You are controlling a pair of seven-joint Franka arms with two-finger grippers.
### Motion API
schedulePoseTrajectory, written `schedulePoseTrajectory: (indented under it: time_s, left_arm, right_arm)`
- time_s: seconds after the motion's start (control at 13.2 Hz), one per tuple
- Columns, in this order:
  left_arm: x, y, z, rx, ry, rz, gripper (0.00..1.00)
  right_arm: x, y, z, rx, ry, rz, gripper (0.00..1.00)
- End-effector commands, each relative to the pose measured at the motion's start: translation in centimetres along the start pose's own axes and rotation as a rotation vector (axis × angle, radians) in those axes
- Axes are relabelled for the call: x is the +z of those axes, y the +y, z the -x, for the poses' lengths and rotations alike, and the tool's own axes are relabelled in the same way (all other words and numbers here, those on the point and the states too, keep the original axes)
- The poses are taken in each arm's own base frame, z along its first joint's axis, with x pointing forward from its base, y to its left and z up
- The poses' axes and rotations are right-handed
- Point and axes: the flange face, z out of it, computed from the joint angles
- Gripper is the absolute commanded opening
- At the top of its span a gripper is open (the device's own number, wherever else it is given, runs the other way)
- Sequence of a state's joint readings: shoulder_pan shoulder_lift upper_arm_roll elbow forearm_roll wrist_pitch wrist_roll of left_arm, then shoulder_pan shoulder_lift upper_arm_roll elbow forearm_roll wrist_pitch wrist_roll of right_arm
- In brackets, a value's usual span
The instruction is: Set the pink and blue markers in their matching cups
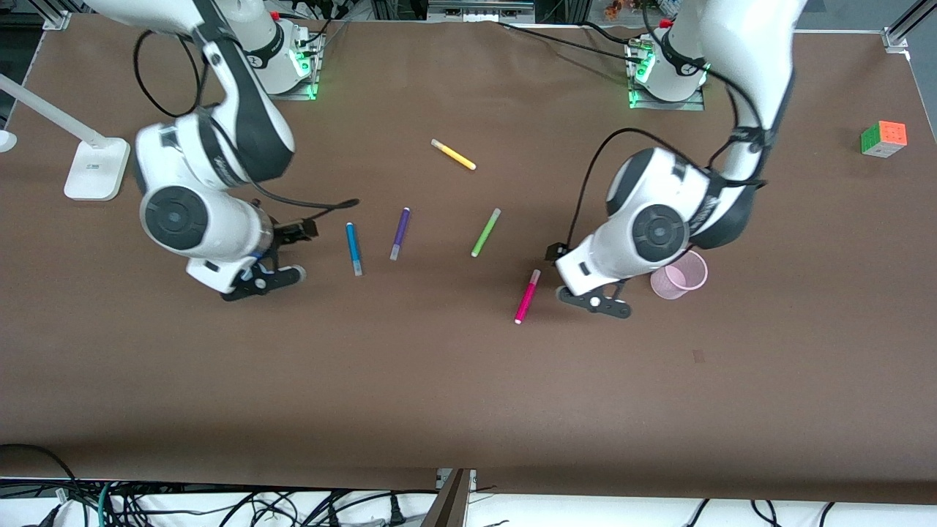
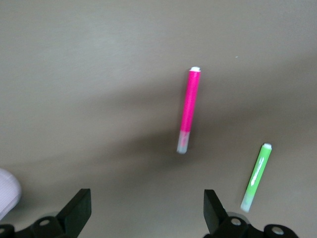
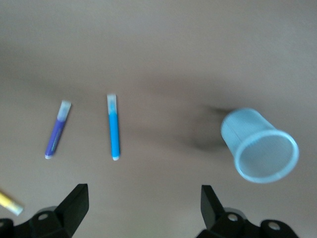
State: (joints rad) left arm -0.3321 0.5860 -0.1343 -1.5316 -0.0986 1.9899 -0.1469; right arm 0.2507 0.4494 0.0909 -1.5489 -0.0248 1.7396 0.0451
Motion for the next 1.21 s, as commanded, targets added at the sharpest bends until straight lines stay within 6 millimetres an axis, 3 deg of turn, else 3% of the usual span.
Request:
schedulePoseTrajectory:
  time_s: [0.0, 0.23, 0.38, 0.68, 0.83, 1.14]
  left_arm:
    - [3.2, 1.7, -1.4, 0.031, 0.036, -0.016, 1.00]
    - [6.9, 1.9, -2.4, 0.033, 0.074, -0.007, 1.00]
    - [8.0, 2.1, -2.7, 0.033, 0.087, -0.003, 1.00]
    - [11.1, 3.1, -2.8, -0.033, 0.091, -0.003, 1.00]
    - [11.9, 3.2, -2.9, -0.032, 0.092, -0.005, 1.00]
    - [13.7, 3.2, -3.1, -0.025, 0.106, -0.021, 1.00]
  right_arm:
    - [3.6, -1.3, -0.9, -0.008, 0.053, -0.011, 1.00]
    - [9.1, -2.5, -1.1, -0.024, 0.137, -0.014, 1.00]
    - [11.9, -4.0, -1.3, -0.046, 0.148, -0.013, 1.00]
    - [17.1, -4.4, -1.5, -0.052, 0.209, -0.022, 1.00]
    - [18.6, -4.7, -1.4, -0.056, 0.215, -0.024, 1.00]
    - [19.1, -6.7, -1.1, -0.006, 0.210, -0.025, 0.98]
